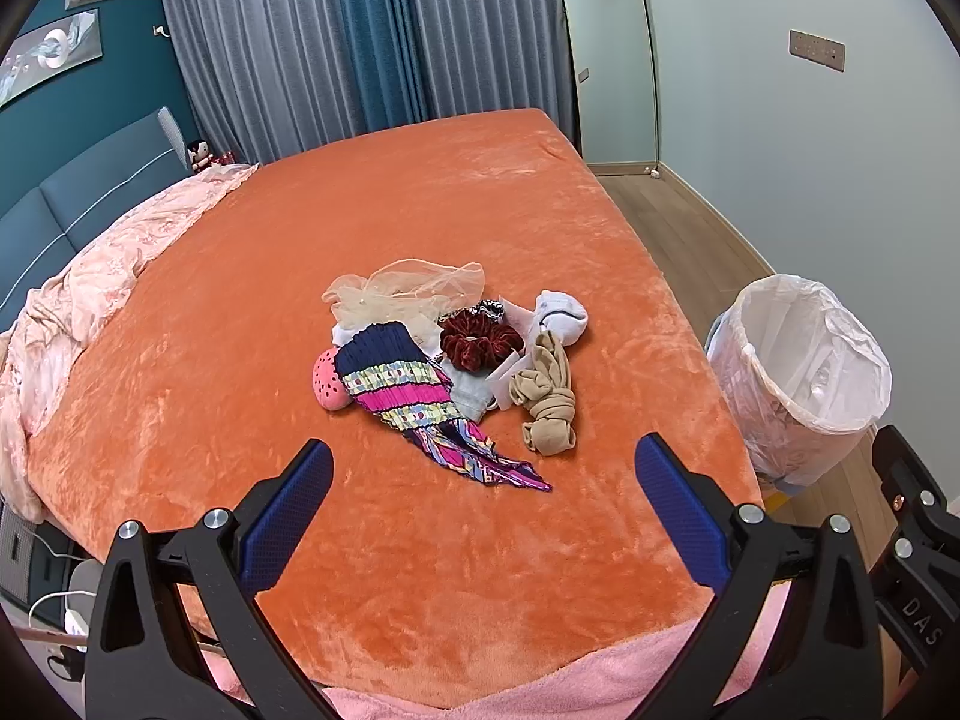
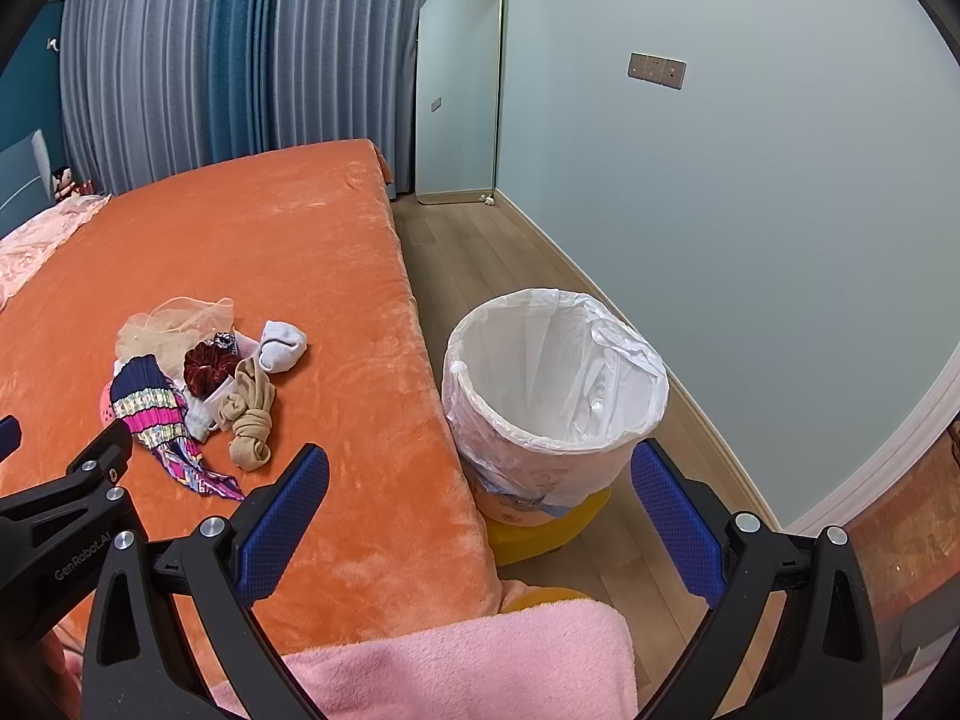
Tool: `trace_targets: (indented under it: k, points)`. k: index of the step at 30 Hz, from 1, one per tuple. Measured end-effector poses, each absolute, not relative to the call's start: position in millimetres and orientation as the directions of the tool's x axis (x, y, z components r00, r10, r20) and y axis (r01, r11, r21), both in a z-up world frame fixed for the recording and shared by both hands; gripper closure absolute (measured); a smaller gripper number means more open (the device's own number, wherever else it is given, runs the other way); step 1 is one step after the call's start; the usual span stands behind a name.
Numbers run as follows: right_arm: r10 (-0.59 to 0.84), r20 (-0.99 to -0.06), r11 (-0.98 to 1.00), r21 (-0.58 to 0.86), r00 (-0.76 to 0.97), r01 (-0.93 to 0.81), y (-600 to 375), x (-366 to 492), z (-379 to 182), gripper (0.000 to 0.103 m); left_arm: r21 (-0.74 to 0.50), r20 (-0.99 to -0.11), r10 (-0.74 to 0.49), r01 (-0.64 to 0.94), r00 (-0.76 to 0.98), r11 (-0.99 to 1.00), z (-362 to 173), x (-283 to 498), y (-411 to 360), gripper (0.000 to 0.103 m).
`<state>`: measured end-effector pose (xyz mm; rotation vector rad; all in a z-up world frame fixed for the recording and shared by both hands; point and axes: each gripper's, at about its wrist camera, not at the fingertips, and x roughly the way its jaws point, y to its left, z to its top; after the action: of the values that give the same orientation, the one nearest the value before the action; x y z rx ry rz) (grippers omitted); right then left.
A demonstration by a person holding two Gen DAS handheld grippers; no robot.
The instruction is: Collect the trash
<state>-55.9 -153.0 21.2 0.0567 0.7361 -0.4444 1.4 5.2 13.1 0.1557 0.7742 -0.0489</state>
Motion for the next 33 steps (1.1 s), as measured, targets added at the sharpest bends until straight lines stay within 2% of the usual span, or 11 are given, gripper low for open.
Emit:
trace_targets:
  k: [33]
  points:
    - [-0.379, -0.66, 0.906, -0.122, 0.649, 0.405, -148, -45, 11, 0.007, 0.103, -0.698, -0.009, 0.113, 0.716, 0.988, 0, 20, 17, 0.007]
